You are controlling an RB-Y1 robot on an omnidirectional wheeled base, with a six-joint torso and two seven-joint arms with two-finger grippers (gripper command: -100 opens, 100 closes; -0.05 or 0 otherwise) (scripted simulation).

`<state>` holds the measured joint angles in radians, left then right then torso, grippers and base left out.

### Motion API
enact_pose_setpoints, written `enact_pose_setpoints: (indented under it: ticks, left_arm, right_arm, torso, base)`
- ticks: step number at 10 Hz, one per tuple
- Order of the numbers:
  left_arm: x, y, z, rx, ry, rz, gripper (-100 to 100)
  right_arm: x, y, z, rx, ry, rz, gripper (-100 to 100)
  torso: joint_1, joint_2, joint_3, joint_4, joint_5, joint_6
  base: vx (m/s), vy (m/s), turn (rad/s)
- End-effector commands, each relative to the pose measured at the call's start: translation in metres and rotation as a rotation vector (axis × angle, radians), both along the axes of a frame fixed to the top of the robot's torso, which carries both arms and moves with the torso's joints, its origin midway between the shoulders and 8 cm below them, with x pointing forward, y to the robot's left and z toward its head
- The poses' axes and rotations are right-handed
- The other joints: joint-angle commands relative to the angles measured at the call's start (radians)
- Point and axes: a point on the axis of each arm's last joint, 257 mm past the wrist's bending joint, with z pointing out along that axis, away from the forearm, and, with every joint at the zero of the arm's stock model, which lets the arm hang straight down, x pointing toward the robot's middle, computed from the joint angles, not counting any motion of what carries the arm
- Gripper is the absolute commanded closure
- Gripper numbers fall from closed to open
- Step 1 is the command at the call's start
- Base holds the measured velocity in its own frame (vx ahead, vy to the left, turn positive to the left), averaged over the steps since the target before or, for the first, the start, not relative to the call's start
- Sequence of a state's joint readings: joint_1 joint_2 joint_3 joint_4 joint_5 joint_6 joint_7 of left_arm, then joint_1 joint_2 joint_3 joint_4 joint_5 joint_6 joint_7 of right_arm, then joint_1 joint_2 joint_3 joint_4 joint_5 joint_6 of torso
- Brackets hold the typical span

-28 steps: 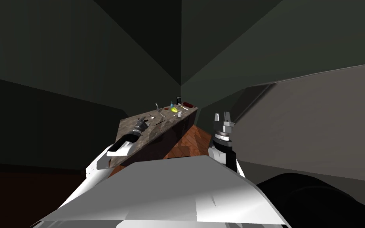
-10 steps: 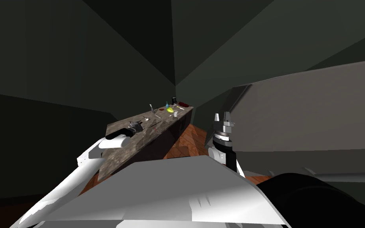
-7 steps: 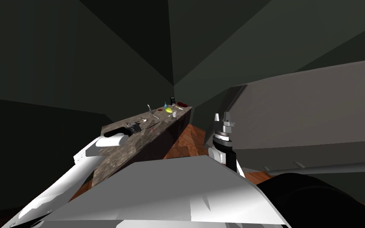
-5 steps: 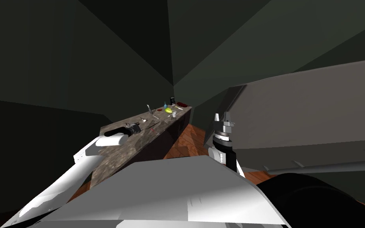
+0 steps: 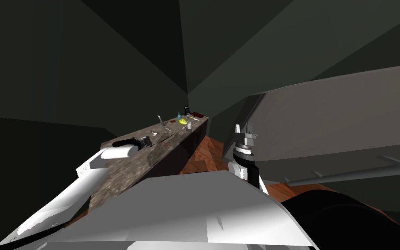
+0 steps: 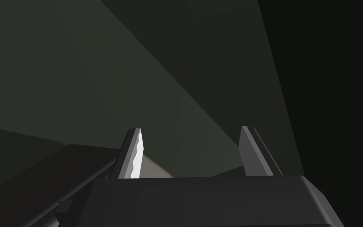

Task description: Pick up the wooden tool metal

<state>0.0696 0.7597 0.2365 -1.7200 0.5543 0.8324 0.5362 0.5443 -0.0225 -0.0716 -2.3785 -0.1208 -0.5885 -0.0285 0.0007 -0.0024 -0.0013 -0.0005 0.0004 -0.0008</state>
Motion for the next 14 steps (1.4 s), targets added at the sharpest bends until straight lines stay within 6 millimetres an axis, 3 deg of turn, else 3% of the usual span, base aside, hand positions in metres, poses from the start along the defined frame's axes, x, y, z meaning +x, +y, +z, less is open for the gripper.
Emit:
enact_pose_setpoints:
  ticks: [1,14]
  left_arm:
    - [-0.006,0.011,-0.006,-0.044,0.038,0.045,-100]
    - [-0.069,0.035,-0.057,-0.266,0.335,0.264,-100]
  right_arm:
    - [0.0,0.0,0.0,0.0,0.0,0.0,0]
    - [0.0,0.0,0.0,0.0,0.0,0.0,0]
  torso:
    - [0.0,0.0,0.0,0.0,0.0,0.0]
    - [0.0,-0.003,-0.002,-0.001,0.0,0.0]
  base:
    - [0.043,0.013,-0.115]
    - [0.045,0.009,-0.073]
